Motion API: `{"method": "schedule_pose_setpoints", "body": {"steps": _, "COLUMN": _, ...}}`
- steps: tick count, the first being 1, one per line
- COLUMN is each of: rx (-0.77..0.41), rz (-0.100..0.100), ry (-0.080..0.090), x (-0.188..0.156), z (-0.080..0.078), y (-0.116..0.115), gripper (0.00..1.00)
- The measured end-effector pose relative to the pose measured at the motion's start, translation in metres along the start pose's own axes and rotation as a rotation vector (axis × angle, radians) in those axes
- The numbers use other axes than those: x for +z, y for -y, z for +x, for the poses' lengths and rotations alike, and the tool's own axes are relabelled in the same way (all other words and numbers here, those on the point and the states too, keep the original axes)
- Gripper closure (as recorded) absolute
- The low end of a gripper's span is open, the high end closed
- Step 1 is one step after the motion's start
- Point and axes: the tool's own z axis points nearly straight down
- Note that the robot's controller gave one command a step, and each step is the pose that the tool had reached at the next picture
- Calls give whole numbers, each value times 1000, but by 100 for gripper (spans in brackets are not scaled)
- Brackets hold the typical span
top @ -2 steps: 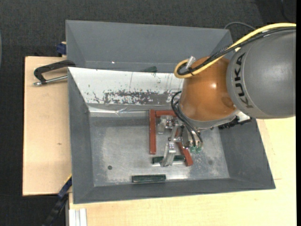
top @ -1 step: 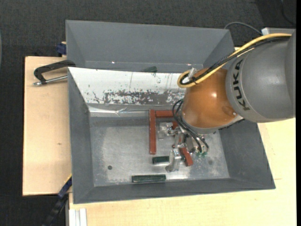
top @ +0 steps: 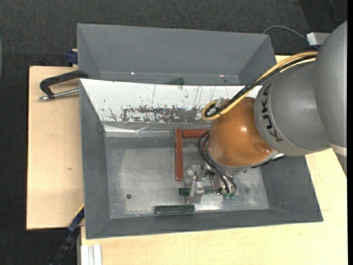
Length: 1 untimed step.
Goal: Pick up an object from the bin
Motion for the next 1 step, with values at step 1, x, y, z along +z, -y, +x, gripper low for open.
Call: {"method": "schedule_pose_setpoints", "body": {"steps": 1, "rx": 0, "rz": 0, "ry": 0, "x": 0, "z": 0, "y": 0, "gripper": 100}}
